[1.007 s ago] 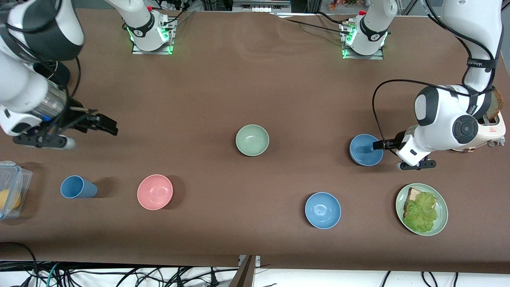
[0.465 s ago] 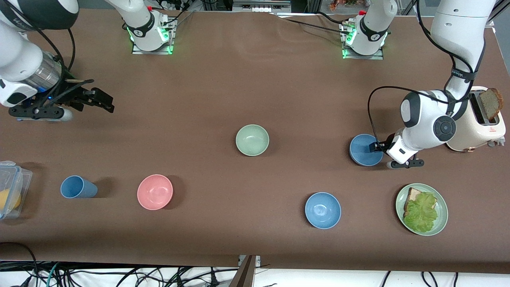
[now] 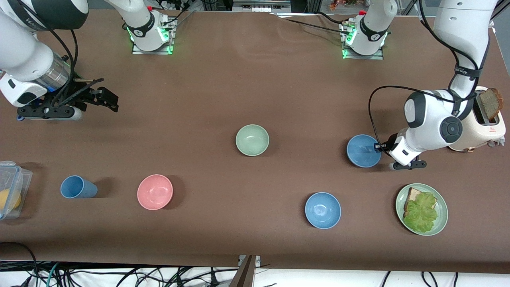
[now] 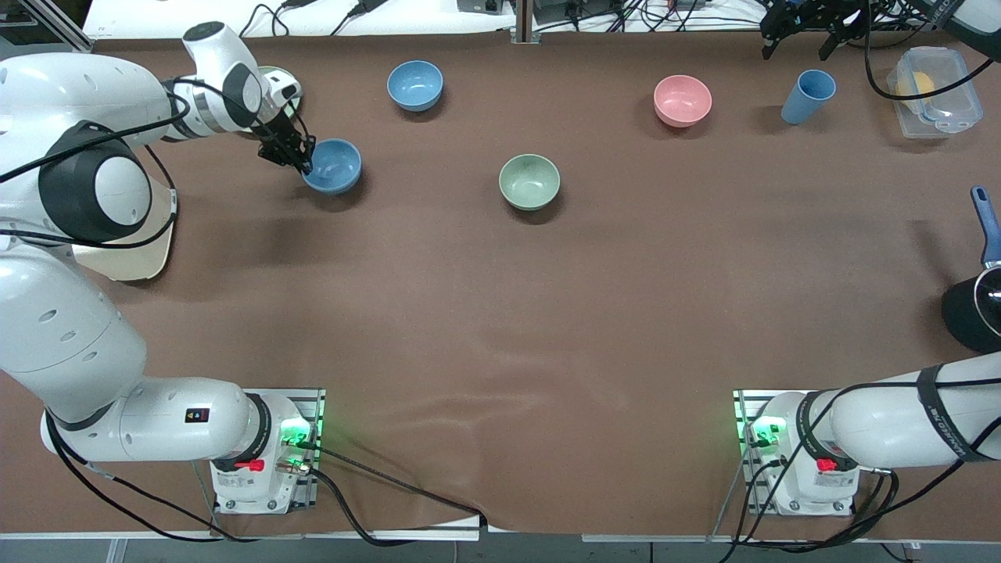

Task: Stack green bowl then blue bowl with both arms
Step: 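Lift the blue bowl with the left gripper and carry it over the green bowl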

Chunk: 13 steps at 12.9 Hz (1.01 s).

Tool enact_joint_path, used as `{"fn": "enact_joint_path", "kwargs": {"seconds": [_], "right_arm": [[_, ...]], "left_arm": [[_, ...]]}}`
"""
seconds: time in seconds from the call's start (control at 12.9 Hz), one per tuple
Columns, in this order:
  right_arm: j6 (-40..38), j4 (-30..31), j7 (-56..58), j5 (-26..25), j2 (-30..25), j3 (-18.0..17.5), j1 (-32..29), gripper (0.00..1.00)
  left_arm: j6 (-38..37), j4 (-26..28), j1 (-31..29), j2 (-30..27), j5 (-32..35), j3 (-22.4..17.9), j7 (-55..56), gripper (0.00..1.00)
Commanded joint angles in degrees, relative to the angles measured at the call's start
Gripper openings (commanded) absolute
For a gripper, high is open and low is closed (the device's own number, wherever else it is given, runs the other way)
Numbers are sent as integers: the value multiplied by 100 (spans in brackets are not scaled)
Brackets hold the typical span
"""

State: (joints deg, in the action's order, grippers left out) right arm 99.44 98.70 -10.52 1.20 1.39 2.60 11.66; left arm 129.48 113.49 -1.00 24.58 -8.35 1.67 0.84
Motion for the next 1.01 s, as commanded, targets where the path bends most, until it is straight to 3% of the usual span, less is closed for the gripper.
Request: {"fn": "enact_joint_path", "kwargs": {"seconds": [0.0,0.15,0.31,0.54,0.93], "right_arm": [[-56,26,42,-32,-87,21,20,100],[-91,26,77,-23,-130,56,11,100],[-91,-53,129,-23,-130,65,11,100],[-91,-53,147,-14,-122,65,11,100],[-91,-71,138,3,-78,74,11,100]], "left_arm": [[-694,-668,108,-103,-236,192,3,0],[-1090,-1213,405,-103,-412,404,483,0],[-1092,-1530,1133,-24,-404,440,1440,0],[-1022,-1716,2110,274,-421,440,2401,0],[-505,-2173,3078,890,-421,431,3438,0]]}}
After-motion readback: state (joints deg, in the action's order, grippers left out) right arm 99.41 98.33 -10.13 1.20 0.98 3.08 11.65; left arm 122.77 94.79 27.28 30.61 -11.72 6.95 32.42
